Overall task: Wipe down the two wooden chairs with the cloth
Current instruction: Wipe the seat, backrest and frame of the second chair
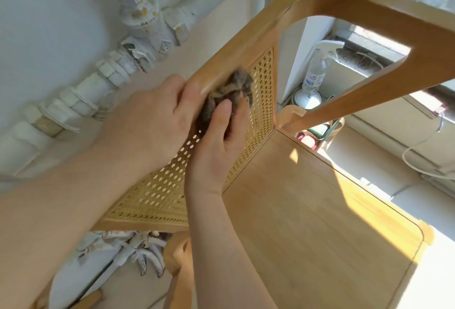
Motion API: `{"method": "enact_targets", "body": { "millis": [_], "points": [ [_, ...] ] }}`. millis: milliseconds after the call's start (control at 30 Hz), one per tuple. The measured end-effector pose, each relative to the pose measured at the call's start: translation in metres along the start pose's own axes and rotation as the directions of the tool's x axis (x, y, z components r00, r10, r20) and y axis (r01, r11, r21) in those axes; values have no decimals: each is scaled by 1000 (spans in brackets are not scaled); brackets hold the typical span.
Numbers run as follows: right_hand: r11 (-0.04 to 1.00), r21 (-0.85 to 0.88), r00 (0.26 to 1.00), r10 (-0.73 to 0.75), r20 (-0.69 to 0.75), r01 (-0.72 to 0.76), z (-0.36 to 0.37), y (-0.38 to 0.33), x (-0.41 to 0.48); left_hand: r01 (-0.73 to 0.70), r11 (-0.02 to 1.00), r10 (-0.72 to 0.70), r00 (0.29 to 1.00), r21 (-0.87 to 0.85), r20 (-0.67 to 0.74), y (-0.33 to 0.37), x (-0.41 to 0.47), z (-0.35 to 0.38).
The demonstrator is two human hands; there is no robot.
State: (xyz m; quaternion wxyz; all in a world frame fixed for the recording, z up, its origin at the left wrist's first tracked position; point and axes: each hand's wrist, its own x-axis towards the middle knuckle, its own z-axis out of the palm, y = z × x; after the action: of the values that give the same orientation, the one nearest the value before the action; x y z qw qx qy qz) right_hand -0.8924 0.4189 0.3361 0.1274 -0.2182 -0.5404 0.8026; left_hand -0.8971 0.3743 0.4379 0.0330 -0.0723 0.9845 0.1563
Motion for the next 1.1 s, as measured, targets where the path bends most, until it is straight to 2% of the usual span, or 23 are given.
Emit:
{"method": "enact_targets", "body": {
  "millis": [67, 100, 200, 267, 300, 334, 401, 467, 534, 568, 601, 668, 735, 801, 868, 968, 1102],
  "points": [
    [991, -68, 988, 111, -103, -119, -14, 31, 7, -14, 993, 16, 1000, 113, -13, -15, -28, -4],
    [970, -93, 965, 211, -156, -227, -23, 47, 9, -24, 988, 30, 999, 151, -39, -18, -34, -4],
    [867, -41, 841, 470, -269, -497, -44, 86, 13, -29, 972, 58, 991, 233, -120, -20, -32, 1],
    [828, 61, 794, 553, -253, -557, -44, 78, 7, -31, 966, 69, 988, 257, -141, -20, -32, 2],
    [842, 100, 818, 538, -205, -529, -38, 61, 2, -30, 963, 73, 986, 268, -151, -21, -32, 3],
    [883, 108, 872, 468, -141, -456, -29, 43, -4, -24, 962, 69, 985, 274, -158, -22, -33, 3],
    [970, 92, 973, 229, -26, -225, -7, 13, -13, -15, 962, 61, 985, 274, -162, -21, -33, 4],
    [999, 6, 999, -38, -27, 38, 9, -2, -22, -7, 960, 53, 986, 279, -156, -22, -33, 4],
    [976, -93, 979, -200, -39, 196, 8, 11, -13, -23, 960, 68, 986, 279, -155, -22, -34, 5],
    [974, -121, 979, -199, -52, 192, 3, 24, -1, -27, 961, 71, 986, 276, -154, -23, -34, 5],
    [983, -143, 987, -127, -94, 113, -4, 36, 15, -27, 962, 70, 986, 270, -151, -25, -34, 5],
    [980, -143, 973, 107, -205, -138, -23, 66, 50, -51, 964, 91, 986, 261, -141, -26, -34, 6],
    [942, -76, 921, 299, -249, -326, -40, 88, 75, -71, 962, 113, 983, 264, -147, -26, -33, 6],
    [925, -40, 902, 358, -240, -377, -46, 98, 84, -68, 960, 113, 982, 273, -153, -27, -33, 4],
    [946, -45, 929, 304, -211, -320, -34, 63, 79, -59, 961, 100, 985, 271, -142, -25, -35, 1],
    [998, -60, 996, -21, -88, 16, -1, 6, 87, -52, 965, 88, 988, 259, -130, -20, -34, 1],
    [965, -84, 966, -253, -58, 248, 14, -16, 79, -53, 972, 79, 991, 229, -104, -22, -34, -1]
  ]
}}
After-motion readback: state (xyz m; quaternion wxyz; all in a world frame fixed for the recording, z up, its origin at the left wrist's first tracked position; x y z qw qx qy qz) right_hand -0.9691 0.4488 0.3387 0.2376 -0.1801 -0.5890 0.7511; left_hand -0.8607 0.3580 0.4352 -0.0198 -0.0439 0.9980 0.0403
